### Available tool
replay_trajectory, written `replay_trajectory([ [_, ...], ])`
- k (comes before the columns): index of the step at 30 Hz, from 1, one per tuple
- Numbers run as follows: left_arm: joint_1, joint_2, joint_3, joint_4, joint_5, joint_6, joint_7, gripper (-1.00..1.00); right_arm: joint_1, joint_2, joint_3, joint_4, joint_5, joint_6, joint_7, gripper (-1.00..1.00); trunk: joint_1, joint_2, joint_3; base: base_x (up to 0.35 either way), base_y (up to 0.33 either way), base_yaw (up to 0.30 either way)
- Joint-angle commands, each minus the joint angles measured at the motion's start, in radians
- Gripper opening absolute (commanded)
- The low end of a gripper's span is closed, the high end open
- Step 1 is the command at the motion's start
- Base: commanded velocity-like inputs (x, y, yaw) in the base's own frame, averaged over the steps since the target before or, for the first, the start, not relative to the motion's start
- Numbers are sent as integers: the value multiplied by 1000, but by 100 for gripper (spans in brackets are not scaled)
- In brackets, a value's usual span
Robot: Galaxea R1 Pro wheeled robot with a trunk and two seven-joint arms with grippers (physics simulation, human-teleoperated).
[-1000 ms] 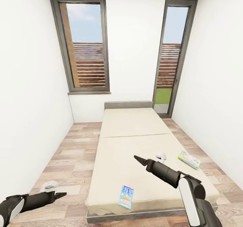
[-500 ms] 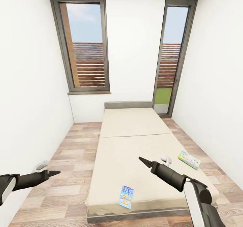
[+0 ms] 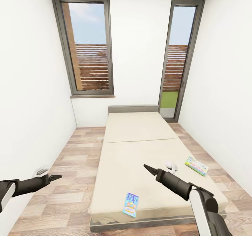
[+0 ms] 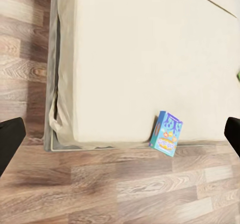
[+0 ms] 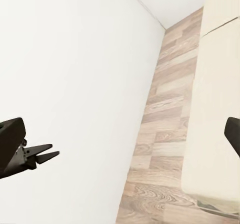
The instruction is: Put all the toys in the child's room - the three board games (two on the bed and one on the table), the two jigsaw puzzles on the table, and the tennis ball on the table - inside the toy box on the table in the child's room.
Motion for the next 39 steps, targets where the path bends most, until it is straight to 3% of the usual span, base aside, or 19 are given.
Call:
replay_trajectory([
  [1,-1,1,2,0,4,7,-3,100,-1,1,-2,4,0,6,3,100,4,-9,-5,0,0,0],
  [13,-1,1,2,0,5,18,-12,100,0,0,-7,196,-2,9,0,100,50,-93,-43,0,0,0],
  [19,-1,1,1,0,6,19,-13,100,7,-15,-9,336,0,-2,-29,100,73,-135,-61,0,0,0],
  [25,-1,-3,1,0,7,18,-13,100,10,-32,-9,392,-5,-75,-34,100,96,-177,-80,0,0,0],
  [31,-1,-3,1,0,7,17,-12,100,16,-64,-70,430,-14,-120,-27,100,119,-219,-99,0,0,0],
  [39,-1,-5,1,0,7,15,-12,100,15,-69,-104,570,-7,-164,-28,100,150,-275,-124,0,0,0],
])
